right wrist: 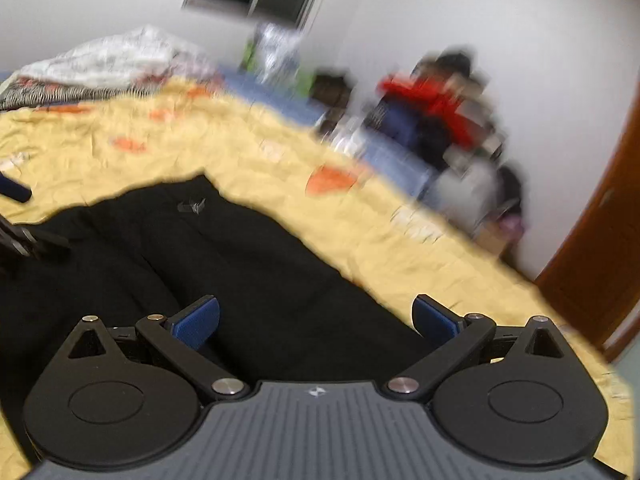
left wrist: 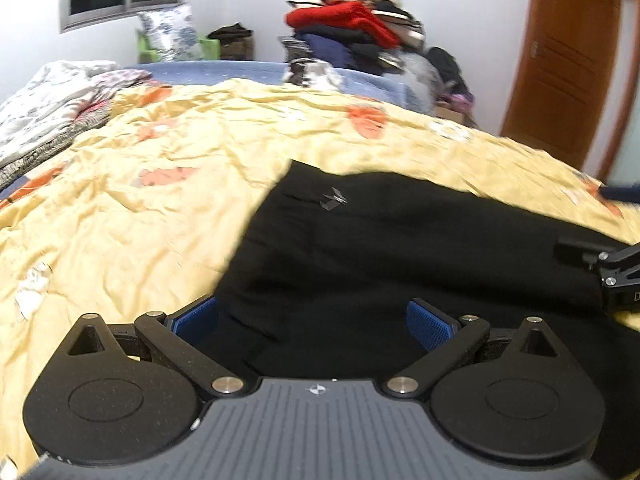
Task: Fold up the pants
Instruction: 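Move both grippers to the waistband corners of the black trousers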
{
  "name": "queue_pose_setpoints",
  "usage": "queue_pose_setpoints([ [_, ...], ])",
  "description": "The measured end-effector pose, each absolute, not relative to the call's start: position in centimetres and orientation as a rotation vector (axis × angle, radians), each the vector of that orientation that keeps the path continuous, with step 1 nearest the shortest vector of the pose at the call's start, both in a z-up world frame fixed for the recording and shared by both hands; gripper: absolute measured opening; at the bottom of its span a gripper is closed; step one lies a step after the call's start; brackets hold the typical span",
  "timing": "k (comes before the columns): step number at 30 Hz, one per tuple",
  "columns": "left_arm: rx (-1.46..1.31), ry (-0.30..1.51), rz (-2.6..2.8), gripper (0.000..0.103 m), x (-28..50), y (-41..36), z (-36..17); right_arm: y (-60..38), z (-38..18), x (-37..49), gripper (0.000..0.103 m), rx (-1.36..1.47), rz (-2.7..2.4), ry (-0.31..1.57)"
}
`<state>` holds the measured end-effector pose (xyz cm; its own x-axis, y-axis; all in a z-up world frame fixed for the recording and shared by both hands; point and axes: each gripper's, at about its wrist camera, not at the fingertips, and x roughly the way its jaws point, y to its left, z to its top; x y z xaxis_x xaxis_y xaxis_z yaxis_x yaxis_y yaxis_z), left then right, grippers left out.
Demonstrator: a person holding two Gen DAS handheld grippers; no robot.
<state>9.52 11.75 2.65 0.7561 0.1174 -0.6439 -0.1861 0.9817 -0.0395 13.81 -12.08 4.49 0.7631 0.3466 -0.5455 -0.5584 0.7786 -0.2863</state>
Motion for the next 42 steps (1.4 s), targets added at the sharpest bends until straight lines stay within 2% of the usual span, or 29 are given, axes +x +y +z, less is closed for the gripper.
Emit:
queue_pose_setpoints([
  [5,-0.159,0.690,0.201,0.102,11.8,14.0,3.4,-13.1,3.9,22.5,0.103,-0.253,0.672,0.626],
  [11,-0.154,0.711,0.179,0.102,14.6,14.2,2.8,-11.7,1.9,29.4,0.103,-0.342,0.781,0.733],
  [16,-0.138,0.738,0.156,0.102,16.2,13.7,1.8,-10.1,0.3,33.3,0.098,-0.379,0.813,0.862],
  [23,-0.156,0.756,0.141,0.102,17.3,14.1,0.8,-8.6,-1.1,35.8,0.078,-0.379,0.876,0.967],
  [25,-0.161,0.762,0.142,0.102,17.5,14.2,0.6,-8.5,-1.2,35.7,0.059,-0.392,0.878,0.963],
  [26,-0.164,0.762,0.144,0.102,17.6,14.3,0.5,-8.6,-1.0,35.6,0.040,-0.393,0.883,0.953],
  [27,-0.168,0.763,0.145,0.102,17.6,14.4,0.5,-8.6,-0.8,35.4,0.029,-0.391,0.879,0.946],
  [30,-0.189,0.758,0.146,0.102,17.8,14.8,0.7,-8.3,-0.5,34.7,0.018,-0.432,0.872,0.923],
  [33,-0.230,0.774,0.126,0.102,18.3,15.4,1.0,-7.5,-0.4,32.9,0.012,-0.524,0.837,0.866],
  [42,-0.541,0.813,0.001,0.102,22.3,17.6,2.2,-5.8,-0.6,22.8,0.008,-0.851,0.715,0.505],
])
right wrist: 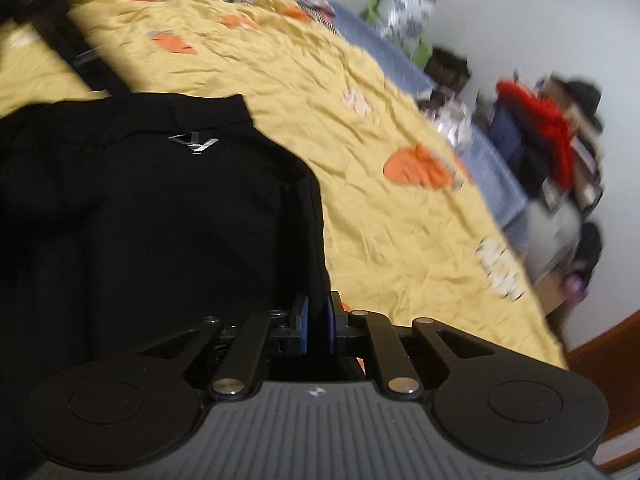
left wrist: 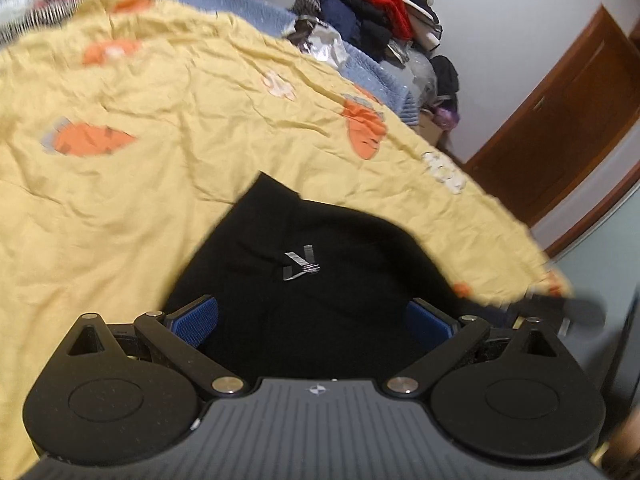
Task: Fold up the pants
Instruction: 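Move both grippers to the waistband corners of the black trousers, then close the left gripper on one waistband corner while the right gripper grasps the other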
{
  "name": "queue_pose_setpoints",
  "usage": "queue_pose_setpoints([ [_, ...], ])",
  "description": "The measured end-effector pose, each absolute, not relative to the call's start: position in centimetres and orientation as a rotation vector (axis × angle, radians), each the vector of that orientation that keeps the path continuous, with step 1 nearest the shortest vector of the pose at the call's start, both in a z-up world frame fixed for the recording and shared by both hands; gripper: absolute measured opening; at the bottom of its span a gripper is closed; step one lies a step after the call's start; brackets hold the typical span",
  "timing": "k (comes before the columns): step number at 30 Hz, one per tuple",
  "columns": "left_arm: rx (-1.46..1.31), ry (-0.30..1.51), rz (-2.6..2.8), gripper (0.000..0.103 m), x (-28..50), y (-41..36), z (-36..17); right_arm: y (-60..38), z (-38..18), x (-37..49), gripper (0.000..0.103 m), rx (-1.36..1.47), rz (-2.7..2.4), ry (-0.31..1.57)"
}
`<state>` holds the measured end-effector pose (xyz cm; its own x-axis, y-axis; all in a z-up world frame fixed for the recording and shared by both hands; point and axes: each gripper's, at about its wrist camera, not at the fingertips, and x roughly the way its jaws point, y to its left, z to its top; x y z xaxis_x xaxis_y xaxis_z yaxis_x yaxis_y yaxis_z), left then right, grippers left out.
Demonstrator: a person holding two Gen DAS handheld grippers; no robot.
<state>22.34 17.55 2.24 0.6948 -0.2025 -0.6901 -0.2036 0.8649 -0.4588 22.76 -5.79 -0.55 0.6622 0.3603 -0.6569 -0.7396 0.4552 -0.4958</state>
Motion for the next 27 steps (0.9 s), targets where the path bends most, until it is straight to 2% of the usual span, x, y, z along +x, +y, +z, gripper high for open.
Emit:
queue_pose_setpoints([
  [8,-0.788,0.860,-0.069,0.102,26.4,17.8,1.8,-6.0,-1.8,17.5,0.008,-0.955,0.719,0.395],
  [15,-1.094,1.009,-0.141,0.098,30.6,17.9,-1.9,-5.9,-2.0,15.4,0.008,-1.005,0.722,0.350],
  [17,-1.105,1.023,-0.112,0.083,30.9,18.2,-2.5,-5.9,-1.9,15.4,0.008,-0.992,0.727,0.352],
  [19,-1.110,1.007,-0.100,0.077,30.8,18.5,-2.9,-6.1,-2.0,15.4,0.008,-0.980,0.721,0.350],
  [21,-1.118,0.992,-0.097,0.056,30.4,18.7,-3.1,-6.1,-2.1,15.4,0.008,-0.969,0.717,0.352],
  [23,-1.110,0.981,-0.120,0.020,30.0,18.6,-3.1,-6.1,-2.3,16.0,0.008,-0.956,0.716,0.355],
  [26,-1.093,0.939,-0.125,0.008,28.6,18.6,-2.4,-6.0,-2.6,16.2,0.008,-0.947,0.703,0.348],
  [27,-1.062,0.916,-0.122,0.007,28.1,18.3,-2.0,-6.0,-2.7,16.3,0.008,-0.943,0.696,0.343],
])
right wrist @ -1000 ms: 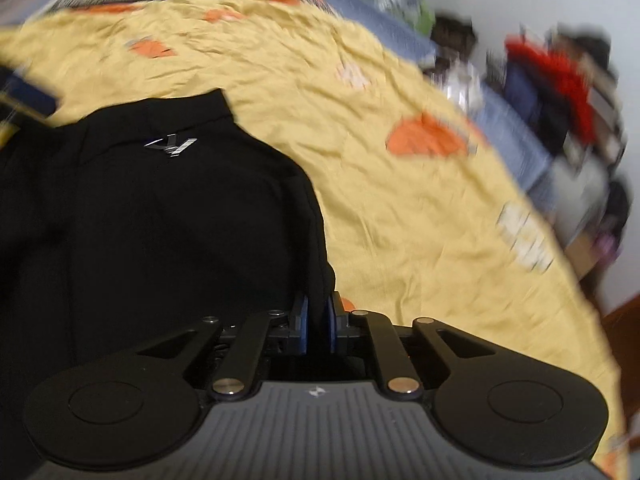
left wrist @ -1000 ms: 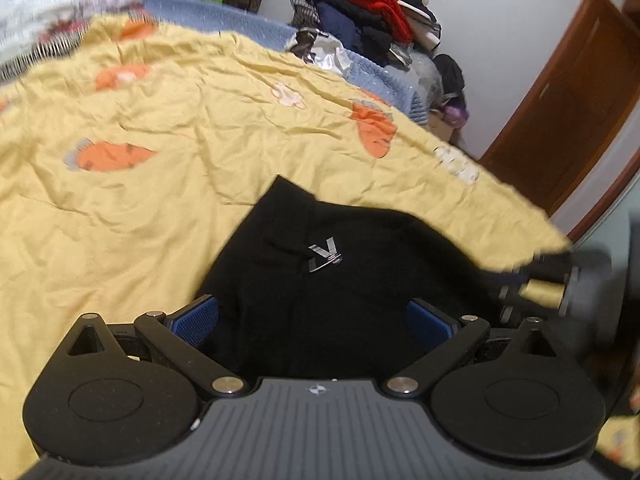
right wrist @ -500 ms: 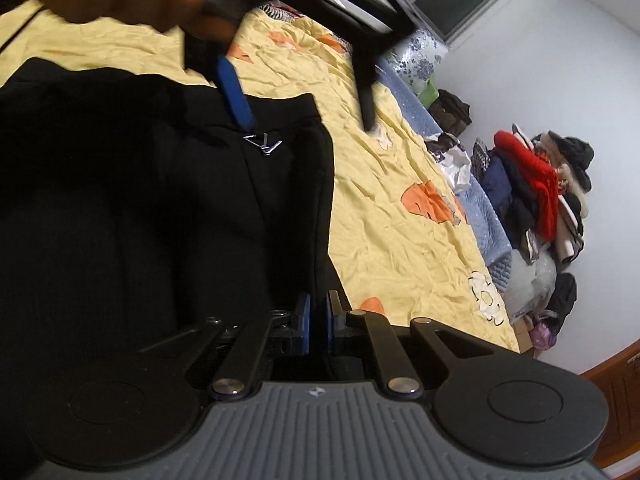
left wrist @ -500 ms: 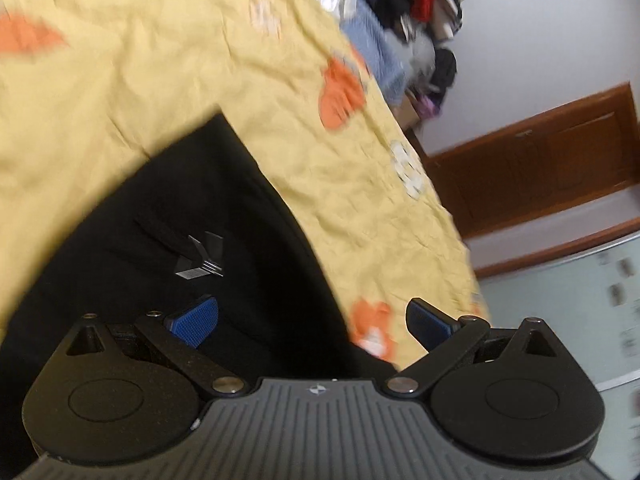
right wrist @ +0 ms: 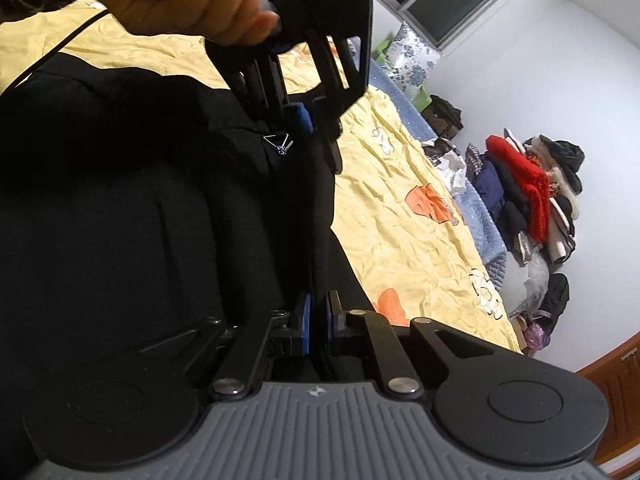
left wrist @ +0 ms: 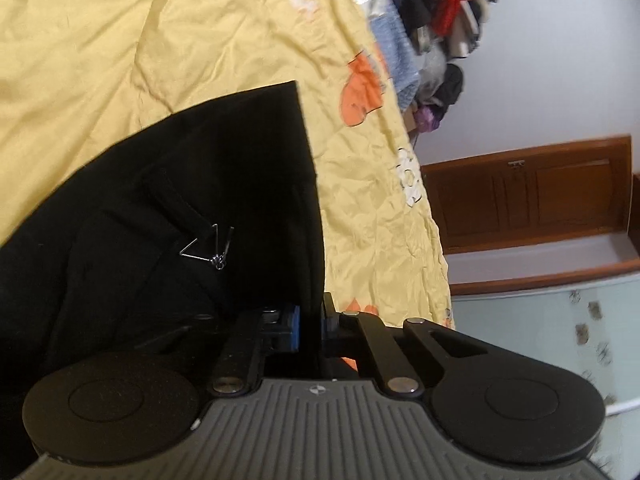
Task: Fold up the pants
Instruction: 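Close the left gripper on one waistband corner while the right gripper grasps the other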
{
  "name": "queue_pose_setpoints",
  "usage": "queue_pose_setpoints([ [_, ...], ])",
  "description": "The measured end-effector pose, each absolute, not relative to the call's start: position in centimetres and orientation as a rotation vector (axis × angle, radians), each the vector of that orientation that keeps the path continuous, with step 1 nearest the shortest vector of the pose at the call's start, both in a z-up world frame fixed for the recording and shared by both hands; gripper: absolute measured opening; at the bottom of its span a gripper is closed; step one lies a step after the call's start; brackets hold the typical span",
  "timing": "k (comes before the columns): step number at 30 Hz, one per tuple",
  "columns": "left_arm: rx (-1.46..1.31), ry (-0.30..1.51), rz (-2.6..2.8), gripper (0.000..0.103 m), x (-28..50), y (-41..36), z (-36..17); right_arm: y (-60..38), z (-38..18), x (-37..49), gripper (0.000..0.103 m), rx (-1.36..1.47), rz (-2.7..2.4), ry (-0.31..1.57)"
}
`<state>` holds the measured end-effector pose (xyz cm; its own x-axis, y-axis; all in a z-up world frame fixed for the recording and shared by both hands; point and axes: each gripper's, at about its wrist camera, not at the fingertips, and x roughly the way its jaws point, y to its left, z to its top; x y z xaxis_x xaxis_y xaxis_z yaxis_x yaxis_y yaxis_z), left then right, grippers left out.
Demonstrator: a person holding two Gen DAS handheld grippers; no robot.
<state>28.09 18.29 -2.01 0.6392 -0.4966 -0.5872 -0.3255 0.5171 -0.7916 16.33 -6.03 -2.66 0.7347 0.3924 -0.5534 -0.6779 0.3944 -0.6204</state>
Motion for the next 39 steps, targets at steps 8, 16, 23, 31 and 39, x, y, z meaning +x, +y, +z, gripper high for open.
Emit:
queue_pose_setpoints([
  [8,-0.948,0.806,-0.122,0.006,24.1,16.7,0.2,-6.4,-3.5,17.9,0.015,-0.967,0.524,0.264],
  [16,-0.908,0.758,-0.116,0.006,22.2,16.6,0.7,-8.0,-3.8,20.0,0.056,-0.914,0.414,0.293],
  [23,-0.914,0.785,-0.086,0.011,23.1,16.7,-0.8,-8.2,-3.9,22.1,0.010,-0.831,0.418,0.390],
  [31,-0.941,0.762,-0.029,0.048,22.9,17.2,-1.6,-7.4,-6.4,19.1,0.005,-0.963,0.403,0.355],
  [39,-0.957,0.748,-0.002,0.056,23.9,18.0,-1.4,-7.4,-6.8,17.6,0.005,-1.009,0.404,0.337],
])
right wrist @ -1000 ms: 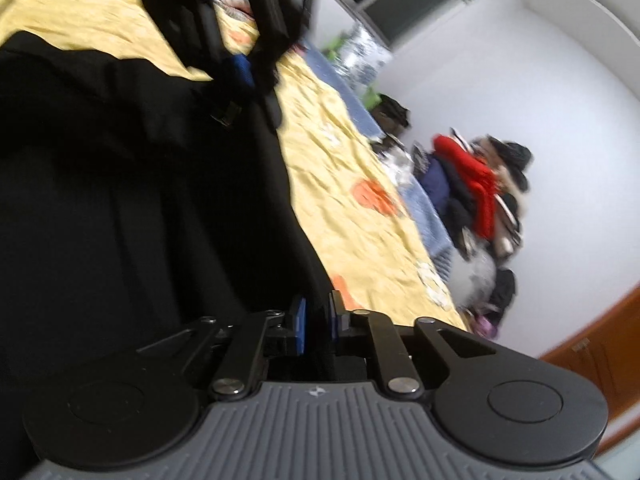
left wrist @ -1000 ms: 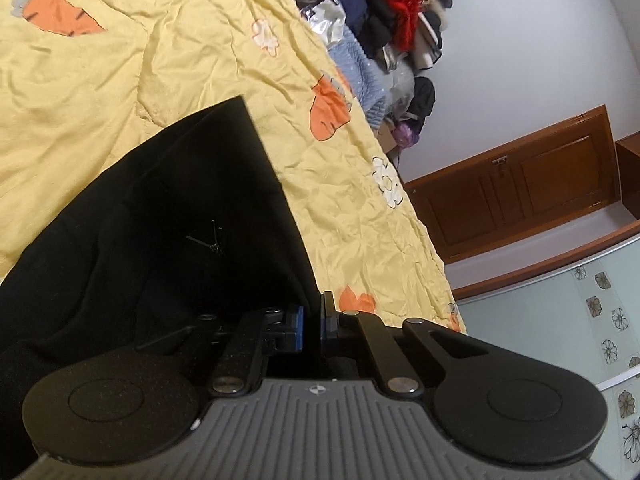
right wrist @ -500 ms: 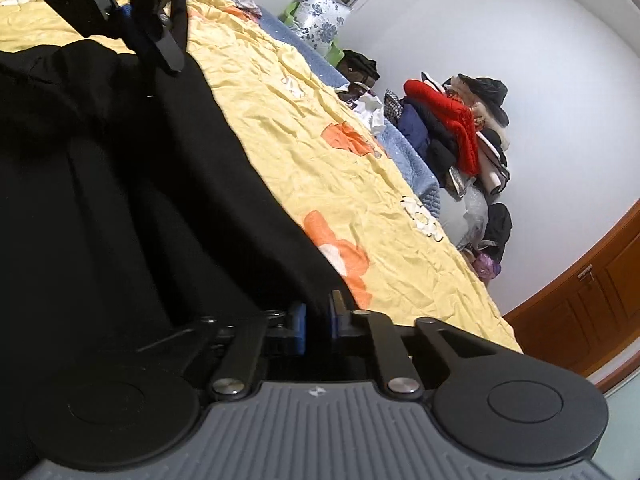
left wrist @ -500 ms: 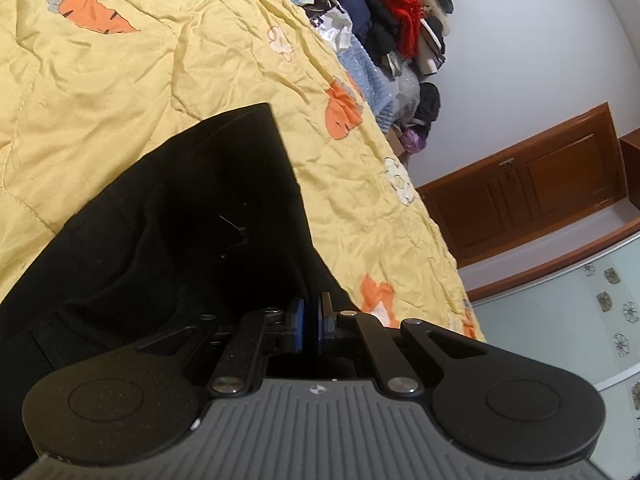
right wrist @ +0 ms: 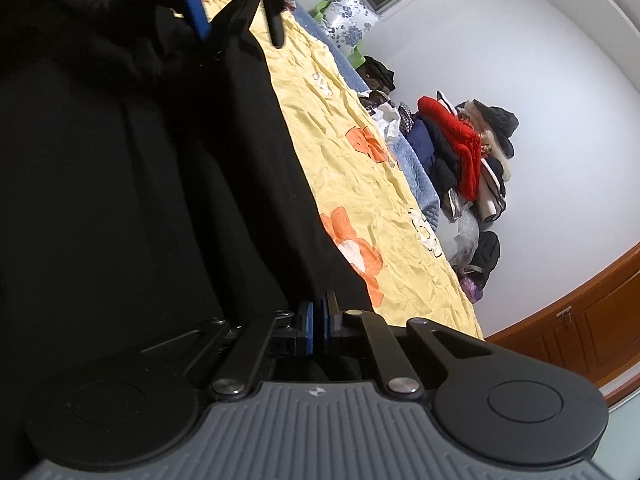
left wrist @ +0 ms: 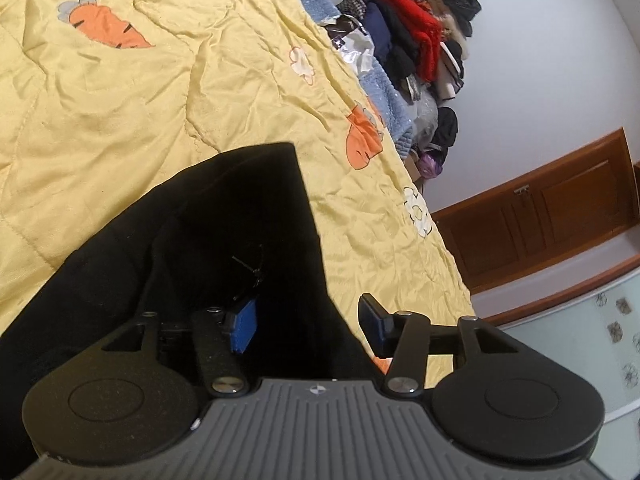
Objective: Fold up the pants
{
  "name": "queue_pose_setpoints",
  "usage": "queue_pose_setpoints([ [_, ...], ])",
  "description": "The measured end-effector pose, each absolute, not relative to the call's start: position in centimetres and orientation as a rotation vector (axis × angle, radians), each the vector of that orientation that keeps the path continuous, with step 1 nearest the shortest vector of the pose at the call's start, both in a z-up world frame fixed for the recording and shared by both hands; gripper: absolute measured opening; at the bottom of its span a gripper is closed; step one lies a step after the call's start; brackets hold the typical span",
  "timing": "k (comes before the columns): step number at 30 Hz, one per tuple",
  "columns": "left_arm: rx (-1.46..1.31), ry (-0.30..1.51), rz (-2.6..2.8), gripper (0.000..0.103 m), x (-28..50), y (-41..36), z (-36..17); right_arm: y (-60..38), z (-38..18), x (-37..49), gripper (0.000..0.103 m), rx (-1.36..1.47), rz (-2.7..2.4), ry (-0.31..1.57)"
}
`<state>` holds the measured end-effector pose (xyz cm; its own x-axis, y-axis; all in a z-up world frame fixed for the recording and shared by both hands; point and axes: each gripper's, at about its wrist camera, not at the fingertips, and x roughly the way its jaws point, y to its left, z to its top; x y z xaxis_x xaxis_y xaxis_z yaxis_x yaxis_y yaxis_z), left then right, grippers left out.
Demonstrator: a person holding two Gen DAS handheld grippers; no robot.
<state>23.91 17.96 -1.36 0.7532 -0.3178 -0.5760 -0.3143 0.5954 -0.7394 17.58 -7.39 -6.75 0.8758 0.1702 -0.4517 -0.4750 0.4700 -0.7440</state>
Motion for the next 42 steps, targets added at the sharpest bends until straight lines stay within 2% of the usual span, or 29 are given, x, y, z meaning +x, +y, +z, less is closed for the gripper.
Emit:
queue_pose_setpoints([
  [1,-0.977,0.747,0.003,0.055,23.9,18.1,-1.5,-7.3,-6.8,17.2,0.005,-1.015,0.401,0.334],
  [3,-1.010,0.737,0.000,0.035,23.6,18.5,-1.8,-7.2,-6.7,17.2,0.005,-1.020,0.394,0.328],
  [4,-1.014,0.736,-0.006,0.020,23.5,18.5,-1.8,-7.2,-6.7,17.2,0.005,-1.018,0.392,0.327],
  [12,-1.062,0.707,0.010,0.013,19.9,19.6,-1.7,-7.3,-6.5,15.1,0.005,-1.033,0.367,0.257],
  [21,-1.022,0.705,0.040,0.013,15.4,20.9,-1.1,-6.9,-5.8,10.9,0.005,-1.063,0.394,0.237],
  [28,-1.029,0.712,0.029,0.013,14.7,21.1,-1.7,-6.3,-6.2,9.5,0.005,-1.072,0.423,0.281],
  [30,-1.030,0.721,0.043,0.014,15.0,21.1,-2.0,-6.5,-6.3,9.6,0.006,-1.065,0.404,0.239],
  [31,-1.037,0.730,0.045,0.021,15.1,21.2,-2.2,-6.4,-6.3,9.7,0.008,-1.061,0.387,0.240],
  [32,-1.044,0.737,0.046,0.033,15.3,21.2,-2.4,-6.3,-6.2,9.8,0.009,-1.053,0.384,0.249],
  [34,-1.064,0.741,0.061,0.048,15.4,21.3,-2.8,-5.8,-5.8,9.8,0.009,-1.018,0.396,0.254],
  [36,-1.077,0.731,0.058,0.051,15.5,21.3,-2.9,-5.0,-5.6,9.8,0.011,-0.996,0.413,0.249],
  [37,-1.067,0.729,0.060,0.052,15.5,21.2,-2.8,-4.5,-5.7,9.7,0.017,-0.994,0.417,0.242],
  [38,-1.057,0.728,0.063,0.054,15.7,21.1,-2.7,-4.0,-5.7,9.8,0.033,-0.991,0.420,0.234],
  [39,-1.055,0.729,0.066,0.056,15.8,21.0,-2.6,-3.7,-5.8,9.8,0.067,-0.983,0.423,0.225],
  [40,-1.054,0.730,0.067,0.057,16.0,20.9,-2.5,-3.4,-5.9,9.7,0.079,-0.978,0.429,0.216],
  [42,-1.053,0.729,0.065,0.057,16.5,20.7,-2.4,-3.1,-6.0,9.4,0.083,-0.985,0.424,0.152],
])
